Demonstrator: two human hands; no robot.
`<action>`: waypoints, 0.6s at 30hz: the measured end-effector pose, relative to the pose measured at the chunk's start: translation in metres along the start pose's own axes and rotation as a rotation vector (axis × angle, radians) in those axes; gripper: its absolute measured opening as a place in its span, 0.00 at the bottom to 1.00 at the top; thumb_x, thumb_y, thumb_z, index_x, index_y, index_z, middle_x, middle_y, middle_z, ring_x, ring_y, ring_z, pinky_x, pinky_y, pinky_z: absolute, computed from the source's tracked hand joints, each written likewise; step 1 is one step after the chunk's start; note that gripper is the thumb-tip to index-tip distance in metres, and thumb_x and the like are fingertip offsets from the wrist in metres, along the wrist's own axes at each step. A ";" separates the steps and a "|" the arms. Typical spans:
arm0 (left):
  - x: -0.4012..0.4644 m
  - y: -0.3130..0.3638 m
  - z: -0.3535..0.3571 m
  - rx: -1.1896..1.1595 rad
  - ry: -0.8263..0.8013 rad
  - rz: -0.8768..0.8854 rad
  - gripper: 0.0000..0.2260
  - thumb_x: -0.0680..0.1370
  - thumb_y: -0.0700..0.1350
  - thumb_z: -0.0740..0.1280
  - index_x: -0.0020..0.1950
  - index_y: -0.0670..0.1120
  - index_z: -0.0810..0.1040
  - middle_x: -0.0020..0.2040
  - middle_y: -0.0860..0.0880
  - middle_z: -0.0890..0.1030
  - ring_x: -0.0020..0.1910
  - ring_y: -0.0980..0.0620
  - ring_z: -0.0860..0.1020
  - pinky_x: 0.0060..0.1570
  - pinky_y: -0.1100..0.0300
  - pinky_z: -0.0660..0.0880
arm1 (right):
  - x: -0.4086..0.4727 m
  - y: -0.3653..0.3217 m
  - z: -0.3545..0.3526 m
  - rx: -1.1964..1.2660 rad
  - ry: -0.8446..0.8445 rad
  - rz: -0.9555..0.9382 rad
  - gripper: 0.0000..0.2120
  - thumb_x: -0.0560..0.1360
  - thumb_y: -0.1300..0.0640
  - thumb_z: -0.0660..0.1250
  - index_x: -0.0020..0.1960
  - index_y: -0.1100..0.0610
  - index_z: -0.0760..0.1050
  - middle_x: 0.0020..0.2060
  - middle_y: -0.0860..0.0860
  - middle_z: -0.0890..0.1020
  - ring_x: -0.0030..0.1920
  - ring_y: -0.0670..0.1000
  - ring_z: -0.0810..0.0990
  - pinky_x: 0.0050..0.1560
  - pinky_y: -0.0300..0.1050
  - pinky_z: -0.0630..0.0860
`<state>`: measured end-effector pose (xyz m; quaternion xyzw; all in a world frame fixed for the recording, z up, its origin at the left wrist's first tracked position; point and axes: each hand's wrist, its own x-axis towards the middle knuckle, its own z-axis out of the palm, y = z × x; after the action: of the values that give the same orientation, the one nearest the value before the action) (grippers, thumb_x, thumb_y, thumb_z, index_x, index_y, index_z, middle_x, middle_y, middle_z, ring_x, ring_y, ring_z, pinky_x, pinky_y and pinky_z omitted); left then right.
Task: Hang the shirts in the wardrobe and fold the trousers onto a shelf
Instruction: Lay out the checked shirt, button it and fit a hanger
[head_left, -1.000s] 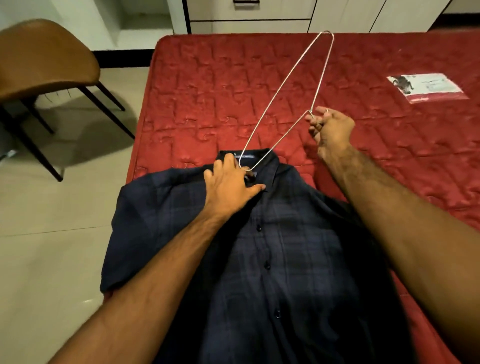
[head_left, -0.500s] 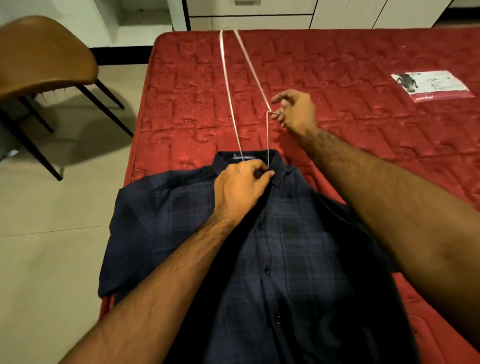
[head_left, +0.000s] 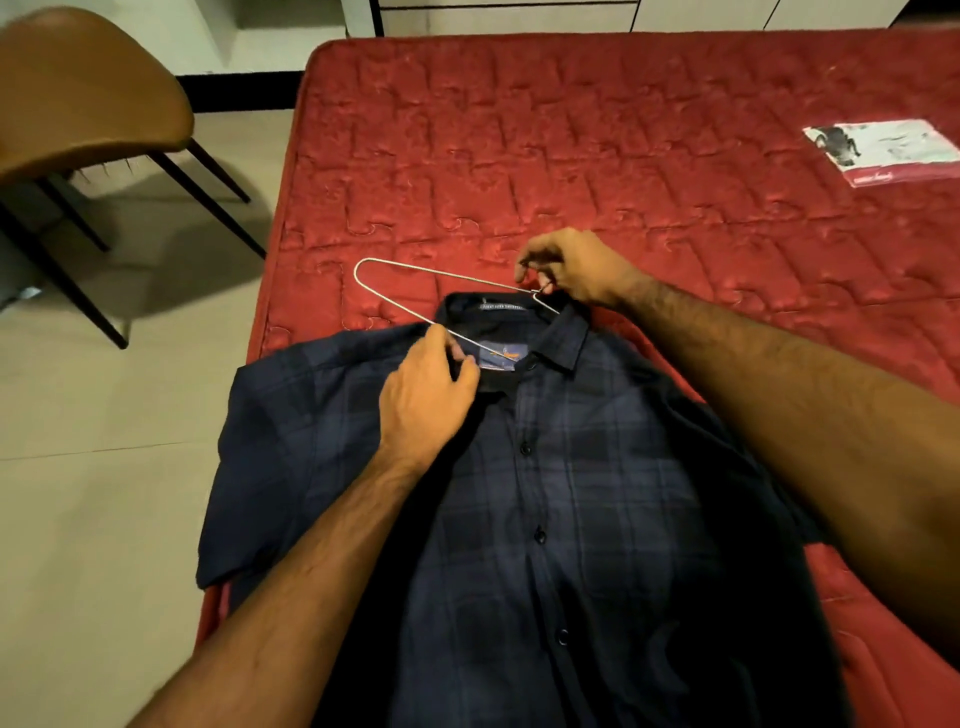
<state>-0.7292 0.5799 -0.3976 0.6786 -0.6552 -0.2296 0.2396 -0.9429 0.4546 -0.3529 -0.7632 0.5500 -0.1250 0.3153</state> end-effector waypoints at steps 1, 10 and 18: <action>0.002 -0.001 0.000 -0.036 -0.003 -0.038 0.05 0.77 0.48 0.65 0.50 0.49 0.72 0.49 0.50 0.81 0.50 0.43 0.78 0.43 0.53 0.66 | -0.002 0.002 0.000 -0.017 0.002 -0.025 0.20 0.69 0.74 0.54 0.48 0.58 0.80 0.32 0.54 0.78 0.29 0.42 0.73 0.35 0.34 0.70; 0.024 -0.025 -0.013 -0.476 0.116 -0.294 0.08 0.71 0.39 0.66 0.44 0.51 0.75 0.37 0.50 0.77 0.36 0.49 0.75 0.42 0.50 0.72 | -0.040 0.030 -0.001 -0.233 -0.004 -0.198 0.16 0.62 0.70 0.62 0.46 0.62 0.79 0.40 0.54 0.82 0.40 0.53 0.77 0.40 0.40 0.64; 0.006 -0.022 -0.042 -0.169 0.220 0.084 0.13 0.77 0.38 0.64 0.58 0.51 0.72 0.42 0.56 0.77 0.45 0.48 0.77 0.44 0.53 0.71 | -0.044 0.032 0.001 -0.381 -0.003 -0.302 0.20 0.64 0.54 0.56 0.48 0.62 0.80 0.42 0.59 0.82 0.44 0.57 0.78 0.45 0.50 0.73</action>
<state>-0.6854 0.5753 -0.3785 0.6492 -0.6311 -0.1982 0.3756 -0.9826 0.4889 -0.3664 -0.8828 0.4426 -0.0637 0.1441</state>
